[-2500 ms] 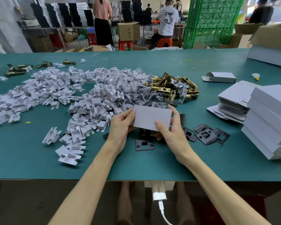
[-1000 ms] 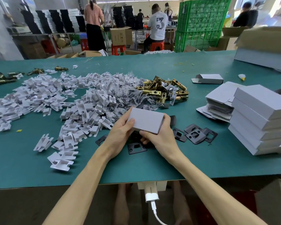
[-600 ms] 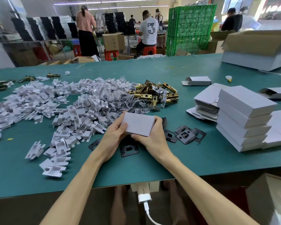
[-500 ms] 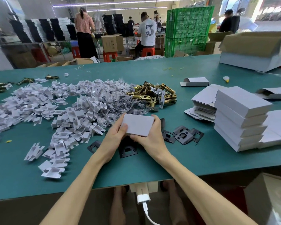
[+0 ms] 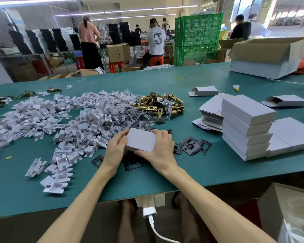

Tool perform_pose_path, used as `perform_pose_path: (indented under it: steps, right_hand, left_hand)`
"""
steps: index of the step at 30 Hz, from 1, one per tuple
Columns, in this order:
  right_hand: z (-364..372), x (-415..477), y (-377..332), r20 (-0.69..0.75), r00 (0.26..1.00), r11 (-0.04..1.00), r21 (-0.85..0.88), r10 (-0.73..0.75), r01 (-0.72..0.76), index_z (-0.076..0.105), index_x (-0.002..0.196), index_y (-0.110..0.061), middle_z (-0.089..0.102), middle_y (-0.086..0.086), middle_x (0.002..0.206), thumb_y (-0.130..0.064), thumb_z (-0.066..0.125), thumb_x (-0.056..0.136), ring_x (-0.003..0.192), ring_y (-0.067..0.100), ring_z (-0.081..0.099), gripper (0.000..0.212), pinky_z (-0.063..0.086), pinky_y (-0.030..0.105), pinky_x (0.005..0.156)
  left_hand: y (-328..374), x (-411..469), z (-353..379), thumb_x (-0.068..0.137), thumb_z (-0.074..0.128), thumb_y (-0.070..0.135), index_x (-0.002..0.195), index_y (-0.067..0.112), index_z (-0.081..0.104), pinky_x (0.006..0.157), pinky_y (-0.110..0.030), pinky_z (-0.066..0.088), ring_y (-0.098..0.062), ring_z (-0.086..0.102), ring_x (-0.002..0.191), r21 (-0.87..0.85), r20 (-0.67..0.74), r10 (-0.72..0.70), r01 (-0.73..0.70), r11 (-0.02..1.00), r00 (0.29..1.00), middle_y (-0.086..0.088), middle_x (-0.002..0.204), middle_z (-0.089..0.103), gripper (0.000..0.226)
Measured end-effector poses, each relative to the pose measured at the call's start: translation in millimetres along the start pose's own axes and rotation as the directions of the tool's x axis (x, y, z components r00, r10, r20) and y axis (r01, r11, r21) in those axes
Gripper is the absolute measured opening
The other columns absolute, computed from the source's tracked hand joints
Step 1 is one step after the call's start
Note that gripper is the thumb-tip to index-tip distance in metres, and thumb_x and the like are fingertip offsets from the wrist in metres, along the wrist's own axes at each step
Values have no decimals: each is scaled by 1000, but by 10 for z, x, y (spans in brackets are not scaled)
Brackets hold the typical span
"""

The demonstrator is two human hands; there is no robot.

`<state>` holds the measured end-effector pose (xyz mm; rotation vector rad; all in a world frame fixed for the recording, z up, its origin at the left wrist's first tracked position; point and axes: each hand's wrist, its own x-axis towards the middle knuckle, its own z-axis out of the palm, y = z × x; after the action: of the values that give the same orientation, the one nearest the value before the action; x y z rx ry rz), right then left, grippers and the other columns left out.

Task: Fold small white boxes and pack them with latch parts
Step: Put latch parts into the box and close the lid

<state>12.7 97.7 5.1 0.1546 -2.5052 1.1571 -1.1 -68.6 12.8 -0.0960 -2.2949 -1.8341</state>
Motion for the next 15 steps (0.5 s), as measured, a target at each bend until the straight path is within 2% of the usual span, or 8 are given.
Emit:
perform_pose_path:
  steps: [3,6,9,12,15]
  right_hand:
    - [-142,-58,75,25,1000,998,-69,5,-3,50,128,-20,43,-4,116,-69,80,67,112,19,37,84,26,32,89]
    - [-387,-129,164,-16,998,996,-70,58,-59,52,130,-20,47,-2,118,-71,77,70,114,20,39,83,28,33,92]
    - [-711,-209,283,-99,988,986,-105,120,-130,52,134,-21,48,-2,119,-73,73,74,115,19,38,82,24,32,90]
    - [-1035,-293,430,-161,981,938,-312,106,-152,40,149,-27,45,3,118,-75,59,82,112,25,42,84,30,37,93]
    - [-1300,-390,570,-188,975,809,-550,122,-207,35,154,-28,43,8,114,-72,41,93,102,31,49,76,38,45,92]
  left_hand:
    - [-1,-4,-23,108,48,8,114,20,76,81,-29,59,-23,70,105,-108,21,-52,54,993,998,-7,115,77,31]
    - [0,-23,26,107,50,3,114,12,74,85,-25,61,-23,75,107,-79,61,-18,22,997,998,-4,111,79,27]
    - [-13,-15,33,107,49,-1,122,-1,68,92,-27,60,-25,75,110,-93,79,15,-7,996,997,-12,115,77,24]
    - [-19,-17,19,107,47,-3,123,-4,66,93,-29,60,-25,75,109,-89,82,39,-31,996,996,-16,116,76,25]
    - [-23,-21,33,106,47,-5,123,-5,66,93,-31,61,-26,75,108,-71,91,49,-43,997,995,-17,116,76,25]
